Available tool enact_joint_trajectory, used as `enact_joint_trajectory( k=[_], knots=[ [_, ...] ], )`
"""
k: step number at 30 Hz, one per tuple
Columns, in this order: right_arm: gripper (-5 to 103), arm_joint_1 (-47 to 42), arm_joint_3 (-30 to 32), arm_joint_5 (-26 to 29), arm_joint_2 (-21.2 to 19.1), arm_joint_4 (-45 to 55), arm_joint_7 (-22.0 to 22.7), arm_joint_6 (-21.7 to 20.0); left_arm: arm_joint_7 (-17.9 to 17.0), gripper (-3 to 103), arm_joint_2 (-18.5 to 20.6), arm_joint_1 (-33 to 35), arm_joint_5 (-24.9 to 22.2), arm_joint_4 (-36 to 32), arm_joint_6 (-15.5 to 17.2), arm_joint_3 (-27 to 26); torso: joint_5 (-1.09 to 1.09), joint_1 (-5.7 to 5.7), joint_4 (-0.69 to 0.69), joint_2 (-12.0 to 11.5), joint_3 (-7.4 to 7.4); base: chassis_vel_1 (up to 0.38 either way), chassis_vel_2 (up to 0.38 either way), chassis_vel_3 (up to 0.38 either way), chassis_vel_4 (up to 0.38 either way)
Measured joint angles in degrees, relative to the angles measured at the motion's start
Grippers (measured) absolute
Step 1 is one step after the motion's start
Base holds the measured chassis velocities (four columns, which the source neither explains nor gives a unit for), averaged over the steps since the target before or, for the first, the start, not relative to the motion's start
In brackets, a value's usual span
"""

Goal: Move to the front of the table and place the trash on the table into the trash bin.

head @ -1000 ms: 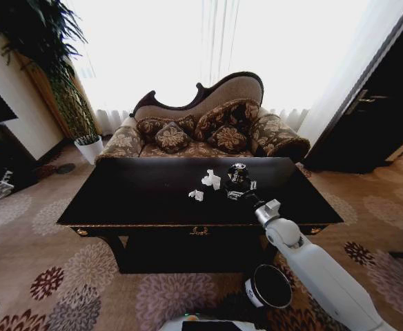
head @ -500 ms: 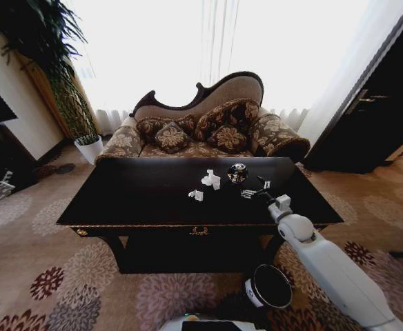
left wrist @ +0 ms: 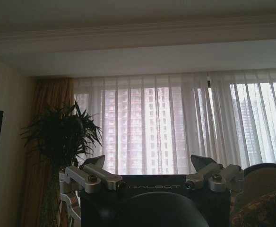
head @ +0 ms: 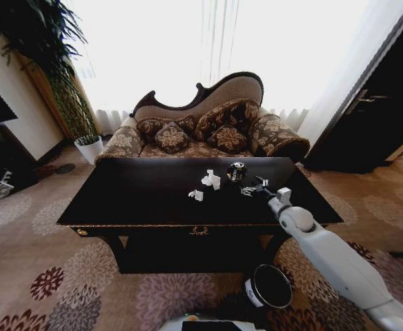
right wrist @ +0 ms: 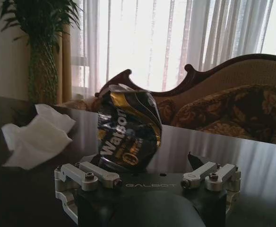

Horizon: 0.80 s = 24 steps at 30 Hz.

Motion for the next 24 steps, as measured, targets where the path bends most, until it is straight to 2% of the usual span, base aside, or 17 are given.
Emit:
enact_joint_trajectory(
  k=[5, 16, 24],
  knots=[
    [100, -1.08, 0.97, 3.66, -0.08, 1.95, -2.40, -0.02, -0.01, 100, 0.01, -0.54, 0.25, 0.26, 0.00, 0.86, -0.02, -0.01, 0.00, 0.00, -0.01, 0.000, 0.000, 0.000, 0.000],
    [100, -0.10, 1.82, 4.92, -1.32, 2.10, -3.72, -0.81, -0.02, 100, 0.03, -1.38, 1.11, 0.72, 0.01, 2.46, -0.02, -0.01, 0.00, 0.00, -0.01, 0.000, 0.000, 0.000, 0.000],
    [100, 8.10, -3.69, 5.66, -3.08, -4.86, -4.96, -0.73, -0.02, 100, -0.02, -1.38, 1.23, 0.91, 0.01, 2.45, -0.01, 0.00, 0.00, 0.00, -0.01, 0.000, 0.000, 0.000, 0.000]
  ],
)
